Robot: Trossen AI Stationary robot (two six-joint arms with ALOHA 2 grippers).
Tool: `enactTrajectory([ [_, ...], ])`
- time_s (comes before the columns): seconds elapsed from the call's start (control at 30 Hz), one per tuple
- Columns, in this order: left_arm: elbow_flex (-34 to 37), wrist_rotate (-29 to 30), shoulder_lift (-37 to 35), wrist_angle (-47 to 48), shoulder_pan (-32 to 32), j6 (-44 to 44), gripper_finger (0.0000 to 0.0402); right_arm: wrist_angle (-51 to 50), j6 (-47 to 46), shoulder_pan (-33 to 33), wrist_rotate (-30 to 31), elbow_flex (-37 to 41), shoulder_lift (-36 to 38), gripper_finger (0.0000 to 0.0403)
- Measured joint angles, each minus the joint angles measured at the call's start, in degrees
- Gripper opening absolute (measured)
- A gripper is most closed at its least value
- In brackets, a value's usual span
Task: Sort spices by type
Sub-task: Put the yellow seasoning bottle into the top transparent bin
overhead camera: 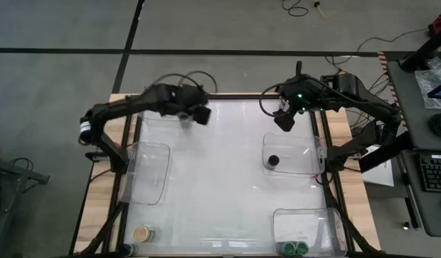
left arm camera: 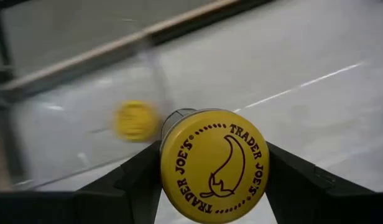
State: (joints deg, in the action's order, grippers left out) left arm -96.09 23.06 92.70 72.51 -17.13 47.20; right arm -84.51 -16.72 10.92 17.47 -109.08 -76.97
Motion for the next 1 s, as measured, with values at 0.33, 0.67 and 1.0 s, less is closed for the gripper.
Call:
enactTrajectory([
  [0.33,0.24,-2.98,-3.88,5.27,-13.45,-13.27,0.0218,0.21,-7.27,-0.02,-0.02,-0.01,-0.02,0.0364],
  [0.67,9.17,-8.81,-5.86,0.83,-22.76,-19.38,0.0219,0.98,-11.15,-0.02,0.00,0.00,-0.02,0.0364],
  [1.0,26.45,-13.18,-10.21,-14.31,-24.04,-18.35,0.0219,4.53,-11.88,-0.02,0.04,-0.01,-0.21,0.0364],
])
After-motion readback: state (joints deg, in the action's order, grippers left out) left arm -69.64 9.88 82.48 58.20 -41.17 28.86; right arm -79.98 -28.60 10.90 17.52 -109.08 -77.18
